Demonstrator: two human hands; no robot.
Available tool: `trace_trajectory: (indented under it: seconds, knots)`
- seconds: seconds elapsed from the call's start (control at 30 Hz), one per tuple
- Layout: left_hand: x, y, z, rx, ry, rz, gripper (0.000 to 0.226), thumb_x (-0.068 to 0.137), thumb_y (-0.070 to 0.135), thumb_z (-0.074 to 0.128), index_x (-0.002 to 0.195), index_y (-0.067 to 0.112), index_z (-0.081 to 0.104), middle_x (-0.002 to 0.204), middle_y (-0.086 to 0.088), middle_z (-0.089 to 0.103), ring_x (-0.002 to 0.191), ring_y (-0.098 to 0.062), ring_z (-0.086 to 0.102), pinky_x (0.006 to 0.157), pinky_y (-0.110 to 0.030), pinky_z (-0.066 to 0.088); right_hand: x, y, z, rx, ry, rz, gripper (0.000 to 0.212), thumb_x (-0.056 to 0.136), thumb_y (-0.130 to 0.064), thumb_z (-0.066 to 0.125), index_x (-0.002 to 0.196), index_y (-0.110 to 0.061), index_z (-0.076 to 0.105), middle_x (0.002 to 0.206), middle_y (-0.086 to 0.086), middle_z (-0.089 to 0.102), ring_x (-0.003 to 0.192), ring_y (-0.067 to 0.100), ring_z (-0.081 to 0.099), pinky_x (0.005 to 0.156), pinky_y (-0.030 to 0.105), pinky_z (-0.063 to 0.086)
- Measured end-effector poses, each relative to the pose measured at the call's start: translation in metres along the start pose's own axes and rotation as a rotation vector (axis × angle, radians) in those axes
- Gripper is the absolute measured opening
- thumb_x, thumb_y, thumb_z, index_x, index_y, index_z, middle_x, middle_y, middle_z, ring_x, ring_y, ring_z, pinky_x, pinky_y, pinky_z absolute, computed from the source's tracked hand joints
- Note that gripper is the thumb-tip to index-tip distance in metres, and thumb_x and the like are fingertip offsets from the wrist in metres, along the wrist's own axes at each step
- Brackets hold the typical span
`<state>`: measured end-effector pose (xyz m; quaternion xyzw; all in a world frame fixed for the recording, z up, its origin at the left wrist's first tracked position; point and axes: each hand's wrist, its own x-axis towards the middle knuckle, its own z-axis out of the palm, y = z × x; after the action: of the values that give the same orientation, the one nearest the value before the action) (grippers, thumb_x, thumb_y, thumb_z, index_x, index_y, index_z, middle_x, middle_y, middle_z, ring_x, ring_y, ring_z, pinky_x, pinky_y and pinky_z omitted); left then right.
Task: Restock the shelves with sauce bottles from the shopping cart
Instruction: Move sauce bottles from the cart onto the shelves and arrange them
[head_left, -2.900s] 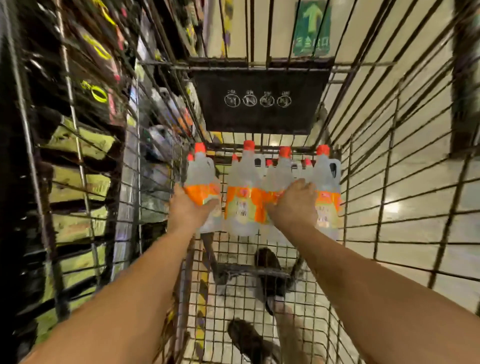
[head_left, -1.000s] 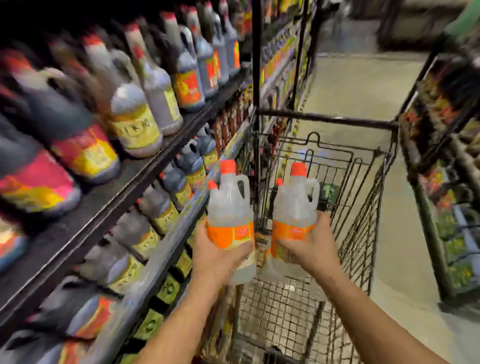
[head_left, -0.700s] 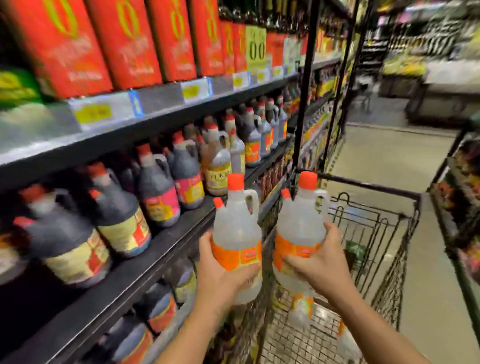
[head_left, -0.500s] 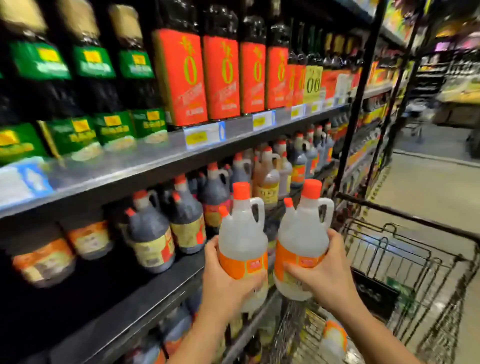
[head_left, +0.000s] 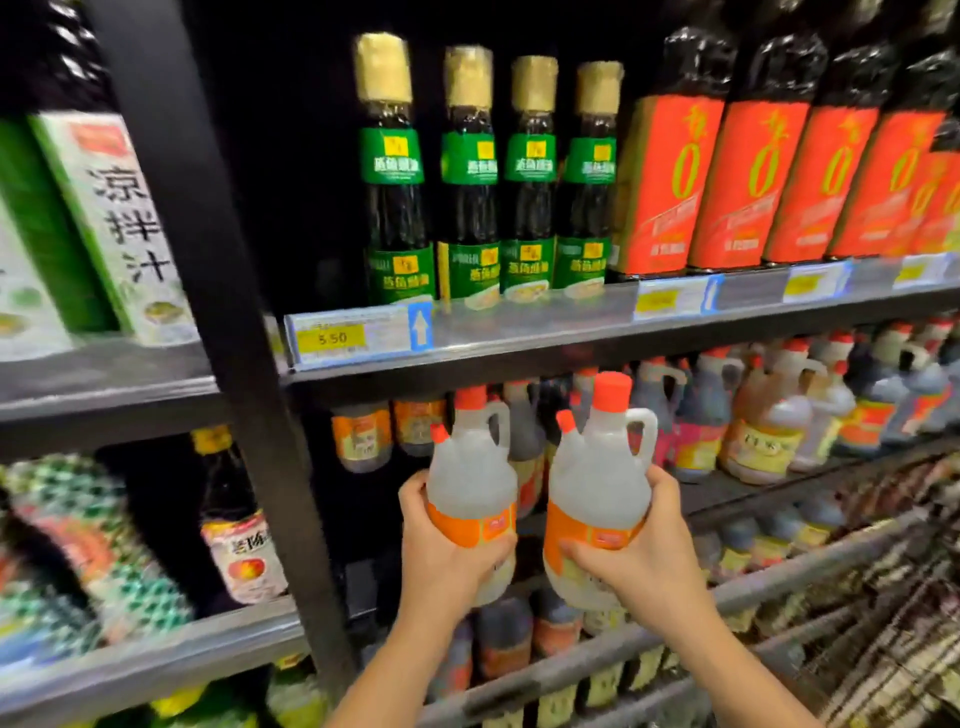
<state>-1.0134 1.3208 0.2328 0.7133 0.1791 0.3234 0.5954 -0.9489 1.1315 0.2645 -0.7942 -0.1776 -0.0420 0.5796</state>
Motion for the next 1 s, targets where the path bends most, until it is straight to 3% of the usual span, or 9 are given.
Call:
trace_trajectory:
  seconds: [0.2, 0.3, 0.4, 0.6, 0.73, 0.8, 0.87, 0.93, 1.0]
  knots:
    - [0.01, -0.018, -0.017, 0.089, 0.181, -0.067, 0.1, 0.04, 0.036, 0.086, 0.122, 0.046, 0.03, 0.124, 0.0, 0.047, 0.11, -0.016, 0.053, 0.088, -0.034, 0.05, 0.012, 0.005, 0.026, 0.043, -0.144, -0.028, 0.095, 0.052, -0.029, 0.091, 0.124, -0.035, 0.029, 0.107, -0.018, 0.053, 0.094, 0.0, 0.058, 0.076, 0.032, 0.052]
    - [0.018, -0.025, -0.02, 0.103, 0.259, -0.069, 0.104, 0.044, 0.028, 0.09, 0.128, 0.038, 0.031, 0.122, 0.002, 0.051, 0.11, -0.015, 0.055, 0.09, -0.036, 0.05, 0.017, 0.007, 0.032, 0.077, -0.191, -0.046, 0.091, 0.051, -0.027, 0.091, 0.119, -0.035, 0.032, 0.106, -0.019, 0.054, 0.091, -0.008, 0.058, 0.07, 0.021, 0.049]
    - [0.028, -0.031, -0.021, 0.076, 0.335, -0.102, 0.103, 0.049, 0.017, 0.094, 0.128, 0.039, 0.031, 0.114, 0.011, 0.055, 0.103, -0.006, 0.058, 0.084, -0.029, 0.049, 0.021, 0.01, 0.034, 0.104, -0.239, -0.046, 0.091, 0.049, -0.03, 0.09, 0.118, -0.038, 0.032, 0.105, -0.019, 0.055, 0.091, -0.011, 0.058, 0.067, 0.018, 0.048]
    - [0.051, -0.037, -0.022, 0.127, 0.41, -0.119, 0.103, 0.058, 0.003, 0.088, 0.139, 0.03, 0.031, 0.106, 0.012, 0.054, 0.087, 0.0, 0.055, 0.061, -0.003, 0.044, 0.024, 0.015, 0.039, 0.118, -0.282, -0.027, 0.097, 0.043, -0.042, 0.085, 0.123, -0.038, 0.03, 0.108, -0.018, 0.054, 0.093, -0.013, 0.057, 0.061, 0.014, 0.051]
    - [0.075, -0.032, -0.017, 0.186, 0.495, -0.215, 0.095, 0.062, 0.012, 0.087, 0.141, 0.021, 0.035, 0.137, -0.006, 0.035, 0.108, -0.016, 0.044, 0.084, -0.017, 0.038, 0.026, 0.014, 0.043, 0.135, -0.281, -0.019, 0.099, 0.04, -0.046, 0.084, 0.123, -0.038, 0.031, 0.108, -0.019, 0.054, 0.094, -0.014, 0.056, 0.061, 0.009, 0.05]
    - [0.087, -0.032, -0.017, 0.214, 0.508, -0.253, 0.093, 0.063, 0.018, 0.087, 0.141, 0.021, 0.036, 0.139, -0.007, 0.038, 0.119, -0.024, 0.046, 0.09, -0.017, 0.034, 0.027, 0.014, 0.044, 0.143, -0.277, -0.018, 0.099, 0.04, -0.045, 0.085, 0.123, -0.038, 0.031, 0.109, -0.02, 0.053, 0.095, -0.014, 0.056, 0.062, 0.008, 0.05]
    - [0.097, -0.036, -0.018, 0.222, 0.523, -0.286, 0.095, 0.063, 0.024, 0.087, 0.143, 0.025, 0.034, 0.14, -0.008, 0.042, 0.125, -0.03, 0.046, 0.097, -0.029, 0.039, 0.028, 0.014, 0.045, 0.142, -0.279, -0.019, 0.099, 0.042, -0.042, 0.086, 0.124, -0.038, 0.031, 0.109, -0.02, 0.053, 0.095, -0.014, 0.055, 0.062, 0.008, 0.05]
    - [0.103, -0.038, -0.018, 0.14, 0.554, -0.408, 0.101, 0.065, 0.025, 0.086, 0.146, 0.036, 0.027, 0.144, -0.014, 0.036, 0.124, -0.036, 0.047, 0.097, -0.043, 0.045, 0.029, 0.015, 0.046, 0.136, -0.286, -0.021, 0.098, 0.045, -0.036, 0.088, 0.124, -0.039, 0.03, 0.11, -0.019, 0.053, 0.095, -0.014, 0.055, 0.061, 0.009, 0.051]
    - [0.108, -0.039, -0.017, 0.107, 0.569, -0.44, 0.102, 0.065, 0.021, 0.086, 0.145, 0.037, 0.025, 0.142, -0.017, 0.038, 0.122, -0.039, 0.049, 0.095, -0.047, 0.046, 0.03, 0.015, 0.047, 0.129, -0.289, -0.022, 0.098, 0.046, -0.034, 0.089, 0.124, -0.039, 0.03, 0.111, -0.019, 0.053, 0.095, -0.014, 0.055, 0.06, 0.011, 0.051]
